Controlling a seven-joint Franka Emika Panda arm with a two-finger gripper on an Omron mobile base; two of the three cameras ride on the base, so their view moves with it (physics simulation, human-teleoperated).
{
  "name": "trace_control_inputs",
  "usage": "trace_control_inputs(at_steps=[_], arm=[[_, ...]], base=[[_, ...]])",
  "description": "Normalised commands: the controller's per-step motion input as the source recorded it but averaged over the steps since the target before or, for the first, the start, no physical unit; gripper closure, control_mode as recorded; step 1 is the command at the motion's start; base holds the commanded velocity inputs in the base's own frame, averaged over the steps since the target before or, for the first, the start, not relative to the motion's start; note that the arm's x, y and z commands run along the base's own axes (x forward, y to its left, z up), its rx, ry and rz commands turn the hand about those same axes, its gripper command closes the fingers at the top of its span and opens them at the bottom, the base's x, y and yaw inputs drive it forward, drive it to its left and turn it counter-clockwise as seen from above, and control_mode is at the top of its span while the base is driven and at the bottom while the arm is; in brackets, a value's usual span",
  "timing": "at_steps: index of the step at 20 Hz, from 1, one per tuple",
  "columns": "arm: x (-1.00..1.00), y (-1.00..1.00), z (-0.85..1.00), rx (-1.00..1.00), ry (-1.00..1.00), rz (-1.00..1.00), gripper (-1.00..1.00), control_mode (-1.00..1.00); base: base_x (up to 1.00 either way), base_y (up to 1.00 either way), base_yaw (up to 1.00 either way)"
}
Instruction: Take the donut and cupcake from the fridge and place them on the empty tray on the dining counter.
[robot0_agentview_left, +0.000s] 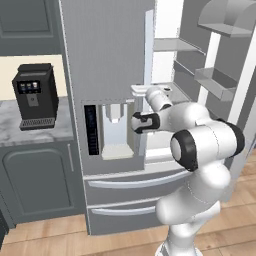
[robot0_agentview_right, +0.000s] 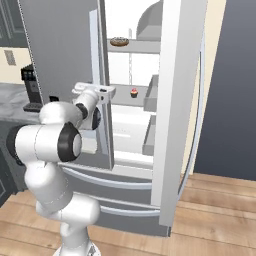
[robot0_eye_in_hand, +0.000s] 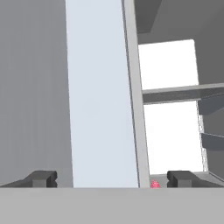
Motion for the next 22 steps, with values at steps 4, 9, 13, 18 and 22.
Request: trace_control_inputs(at_steps=[4,9,13,18,22], arm=[[0.59,0.0,-0.05,0.0,0.05,0.0,1.0,-1.0],[-0.15,0.0,0.13,0.0,0.0,0.01,1.0,-1.0],[-0.71,0.11,0.47,-0.13,0.09,0.07,1.0,-1.0],[-0.99,0.38,0.45,-0.15,0.38,0.0,1.0,-1.0],[-1.0,0.69,0.53,-0.04,0.48,-0.06,1.0,-1.0]], base=[[0.0,0.0,0.0],[0.0,0.0,0.0],[0.0,0.0,0.0],[0.0,0.0,0.0],[0.0,0.0,0.0]])
